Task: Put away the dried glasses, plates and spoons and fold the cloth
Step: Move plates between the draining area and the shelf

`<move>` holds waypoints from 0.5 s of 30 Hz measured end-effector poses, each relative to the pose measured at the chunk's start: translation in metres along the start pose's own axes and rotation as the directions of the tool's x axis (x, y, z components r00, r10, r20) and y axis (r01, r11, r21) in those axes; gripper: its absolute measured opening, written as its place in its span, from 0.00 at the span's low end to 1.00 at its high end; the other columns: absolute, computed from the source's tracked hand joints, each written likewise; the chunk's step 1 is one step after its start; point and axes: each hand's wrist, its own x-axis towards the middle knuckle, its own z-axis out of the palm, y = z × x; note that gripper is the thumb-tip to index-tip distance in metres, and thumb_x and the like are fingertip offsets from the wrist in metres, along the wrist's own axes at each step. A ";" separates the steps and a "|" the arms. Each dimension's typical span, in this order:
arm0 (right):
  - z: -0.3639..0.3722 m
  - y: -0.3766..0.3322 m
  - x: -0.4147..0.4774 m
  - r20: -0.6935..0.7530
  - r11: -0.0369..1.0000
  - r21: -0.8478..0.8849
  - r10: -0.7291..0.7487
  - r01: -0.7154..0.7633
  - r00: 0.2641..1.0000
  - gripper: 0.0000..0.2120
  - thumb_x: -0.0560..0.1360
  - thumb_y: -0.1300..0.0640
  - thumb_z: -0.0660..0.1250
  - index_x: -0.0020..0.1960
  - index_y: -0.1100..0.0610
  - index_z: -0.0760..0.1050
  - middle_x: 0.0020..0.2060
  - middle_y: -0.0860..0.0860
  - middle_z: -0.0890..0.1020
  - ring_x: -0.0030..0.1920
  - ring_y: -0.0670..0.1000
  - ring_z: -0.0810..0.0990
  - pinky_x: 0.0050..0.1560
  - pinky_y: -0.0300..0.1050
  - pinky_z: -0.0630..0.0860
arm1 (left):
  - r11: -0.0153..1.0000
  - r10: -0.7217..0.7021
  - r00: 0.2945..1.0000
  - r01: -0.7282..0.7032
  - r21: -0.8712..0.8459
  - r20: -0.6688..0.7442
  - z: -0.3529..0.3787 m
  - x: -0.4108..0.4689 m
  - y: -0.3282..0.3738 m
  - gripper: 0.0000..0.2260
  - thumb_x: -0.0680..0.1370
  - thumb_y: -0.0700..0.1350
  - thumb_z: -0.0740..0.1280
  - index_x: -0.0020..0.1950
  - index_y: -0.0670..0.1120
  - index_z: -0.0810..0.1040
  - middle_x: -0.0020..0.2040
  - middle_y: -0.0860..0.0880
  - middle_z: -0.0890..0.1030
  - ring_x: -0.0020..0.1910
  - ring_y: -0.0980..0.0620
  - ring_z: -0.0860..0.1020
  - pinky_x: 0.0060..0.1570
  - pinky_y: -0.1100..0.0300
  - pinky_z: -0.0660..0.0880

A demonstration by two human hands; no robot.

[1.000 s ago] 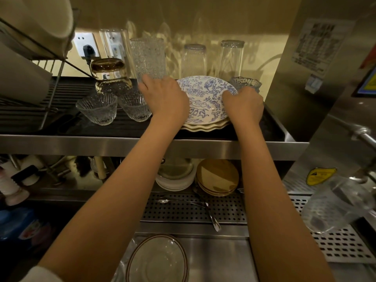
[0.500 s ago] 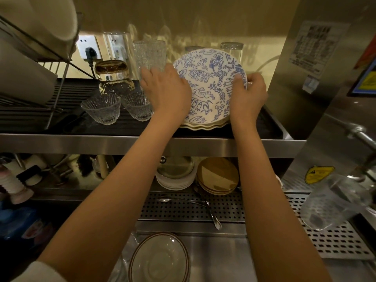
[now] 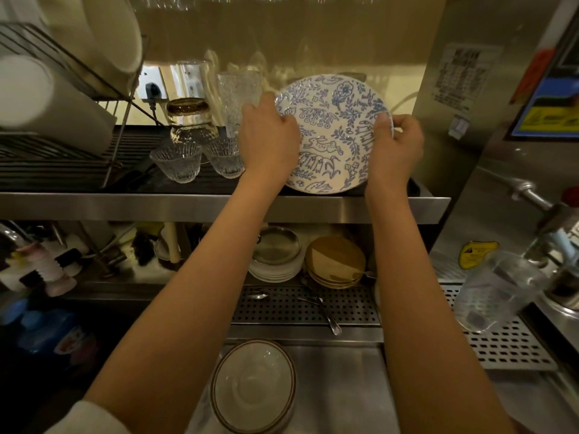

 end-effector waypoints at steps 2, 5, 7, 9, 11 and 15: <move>-0.008 -0.001 -0.009 0.004 1.000 0.021 0.005 -0.005 1.000 0.08 0.78 0.57 0.61 0.41 0.58 0.68 0.42 0.55 0.76 0.43 0.50 0.75 0.42 0.40 0.72 | 0.999 -0.026 1.000 0.027 -0.039 0.006 -0.005 -0.011 0.000 0.19 0.78 0.42 0.58 0.68 0.44 0.68 0.61 0.44 0.75 0.56 0.46 0.75 0.46 0.58 0.68; -0.019 -0.002 -0.023 0.004 1.000 0.023 0.005 -0.006 1.000 0.11 0.78 0.58 0.61 0.37 0.54 0.67 0.37 0.50 0.75 0.38 0.45 0.73 0.35 0.31 0.68 | 0.993 -0.075 0.997 0.076 -0.091 0.011 -0.011 -0.028 -0.001 0.16 0.78 0.42 0.58 0.65 0.44 0.70 0.58 0.44 0.77 0.53 0.48 0.75 0.43 0.60 0.66; -0.029 0.000 -0.033 0.008 0.999 0.032 0.022 -0.022 1.000 0.13 0.78 0.57 0.61 0.35 0.51 0.66 0.34 0.47 0.73 0.36 0.43 0.71 0.36 0.32 0.69 | 0.986 -0.113 0.993 0.114 -0.123 0.015 -0.014 -0.040 -0.002 0.15 0.77 0.42 0.58 0.63 0.43 0.72 0.56 0.44 0.78 0.52 0.48 0.75 0.42 0.60 0.65; -0.038 0.003 -0.042 0.011 0.997 0.055 0.050 -0.051 0.999 0.13 0.78 0.57 0.62 0.35 0.52 0.66 0.33 0.46 0.73 0.36 0.44 0.72 0.38 0.37 0.70 | 0.978 -0.150 0.988 0.152 -0.144 0.026 -0.017 -0.053 -0.003 0.14 0.77 0.43 0.59 0.62 0.43 0.72 0.56 0.44 0.78 0.52 0.48 0.75 0.42 0.61 0.65; -0.047 0.006 -0.051 0.018 0.995 0.076 0.066 -0.067 0.998 0.13 0.77 0.57 0.62 0.35 0.52 0.66 0.33 0.47 0.73 0.37 0.45 0.73 0.39 0.39 0.70 | 0.968 -0.179 0.983 0.183 -0.170 0.039 -0.019 -0.066 -0.005 0.13 0.77 0.43 0.60 0.61 0.44 0.73 0.55 0.45 0.78 0.50 0.49 0.73 0.42 0.61 0.64; -0.062 0.012 -0.071 0.008 0.995 0.064 0.082 -0.082 0.997 0.14 0.77 0.57 0.63 0.34 0.52 0.67 0.31 0.44 0.73 0.29 0.35 0.72 0.33 0.29 0.68 | 0.937 -0.243 0.967 0.255 -0.238 0.080 -0.021 -0.091 -0.010 0.07 0.76 0.42 0.60 0.52 0.43 0.74 0.44 0.48 0.74 0.43 0.49 0.72 0.37 0.59 0.62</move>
